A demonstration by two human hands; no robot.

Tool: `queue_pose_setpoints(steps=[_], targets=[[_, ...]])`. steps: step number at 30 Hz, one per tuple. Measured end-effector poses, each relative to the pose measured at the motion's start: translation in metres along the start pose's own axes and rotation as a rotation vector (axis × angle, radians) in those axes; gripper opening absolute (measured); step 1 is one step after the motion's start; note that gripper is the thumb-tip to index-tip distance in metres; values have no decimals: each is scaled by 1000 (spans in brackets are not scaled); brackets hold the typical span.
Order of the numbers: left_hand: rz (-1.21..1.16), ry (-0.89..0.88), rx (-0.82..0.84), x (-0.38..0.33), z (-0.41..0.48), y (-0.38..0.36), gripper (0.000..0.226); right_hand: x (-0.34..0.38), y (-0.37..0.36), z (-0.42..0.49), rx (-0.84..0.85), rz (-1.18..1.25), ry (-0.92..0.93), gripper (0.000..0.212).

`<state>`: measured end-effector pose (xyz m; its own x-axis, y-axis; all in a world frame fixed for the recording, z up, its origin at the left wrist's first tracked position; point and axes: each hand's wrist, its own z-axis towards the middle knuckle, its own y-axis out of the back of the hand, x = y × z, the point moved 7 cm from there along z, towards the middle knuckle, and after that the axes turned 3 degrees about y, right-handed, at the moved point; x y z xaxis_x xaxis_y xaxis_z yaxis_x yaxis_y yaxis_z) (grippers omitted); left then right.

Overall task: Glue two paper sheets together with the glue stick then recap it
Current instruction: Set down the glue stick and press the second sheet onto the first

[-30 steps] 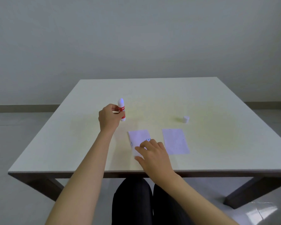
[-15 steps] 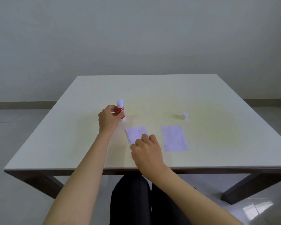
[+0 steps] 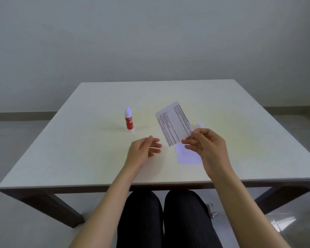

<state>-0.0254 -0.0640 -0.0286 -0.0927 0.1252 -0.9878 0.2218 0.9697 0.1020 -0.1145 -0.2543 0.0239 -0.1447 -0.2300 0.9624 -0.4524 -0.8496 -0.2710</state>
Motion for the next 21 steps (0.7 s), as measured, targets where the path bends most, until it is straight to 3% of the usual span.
queue_pose_setpoints(steps=[5,10,21], targets=[[-222,89,57,-3,-7,-29,21,-21,19,-9,-46,141,-140,14],[-167,123,82,-14,-7,-45,3,-31,39,-10,-45,71,-181,16],[100,76,-14,-13,-12,-54,20,-35,67,19,-6,-311,-211,13]])
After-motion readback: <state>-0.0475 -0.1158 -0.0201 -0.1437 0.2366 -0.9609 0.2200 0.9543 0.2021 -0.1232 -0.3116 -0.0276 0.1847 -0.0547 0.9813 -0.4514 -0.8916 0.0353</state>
